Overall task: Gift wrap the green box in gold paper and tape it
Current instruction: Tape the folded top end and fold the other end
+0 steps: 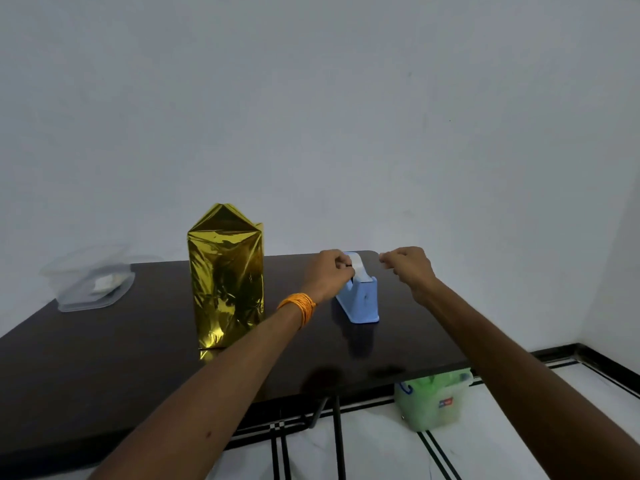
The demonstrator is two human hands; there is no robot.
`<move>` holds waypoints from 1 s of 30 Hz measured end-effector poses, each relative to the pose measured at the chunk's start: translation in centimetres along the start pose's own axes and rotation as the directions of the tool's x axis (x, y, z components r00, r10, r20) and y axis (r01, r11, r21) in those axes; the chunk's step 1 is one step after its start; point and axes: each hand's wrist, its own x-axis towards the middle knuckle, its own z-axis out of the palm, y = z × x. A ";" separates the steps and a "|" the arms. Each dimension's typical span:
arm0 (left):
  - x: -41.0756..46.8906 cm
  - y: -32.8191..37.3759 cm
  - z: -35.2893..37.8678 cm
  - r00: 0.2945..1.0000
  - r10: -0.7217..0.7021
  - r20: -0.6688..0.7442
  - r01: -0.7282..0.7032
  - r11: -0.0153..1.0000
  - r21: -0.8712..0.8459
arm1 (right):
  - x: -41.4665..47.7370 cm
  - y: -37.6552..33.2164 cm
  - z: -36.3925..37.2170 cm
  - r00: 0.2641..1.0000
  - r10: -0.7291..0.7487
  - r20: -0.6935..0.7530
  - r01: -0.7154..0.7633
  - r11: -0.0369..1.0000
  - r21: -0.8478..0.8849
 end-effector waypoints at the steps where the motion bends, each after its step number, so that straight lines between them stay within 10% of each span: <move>1: 0.2 -0.5 0.6 0.999 -0.019 0.034 0.018 0.999 0.033 | 0.3 0.5 0.2 0.999 0.035 0.019 -0.035 0.999 -0.004; 18: 2.7 -5.4 4.6 0.991 0.012 0.130 -0.018 0.999 0.044 | 3.6 2.5 4.5 0.939 0.301 0.169 -0.322 0.940 0.112; 30: 2.3 -5.3 4.8 0.995 0.036 0.088 -0.047 0.992 0.119 | 2.3 0.3 4.0 0.978 0.206 0.025 -0.207 0.976 0.063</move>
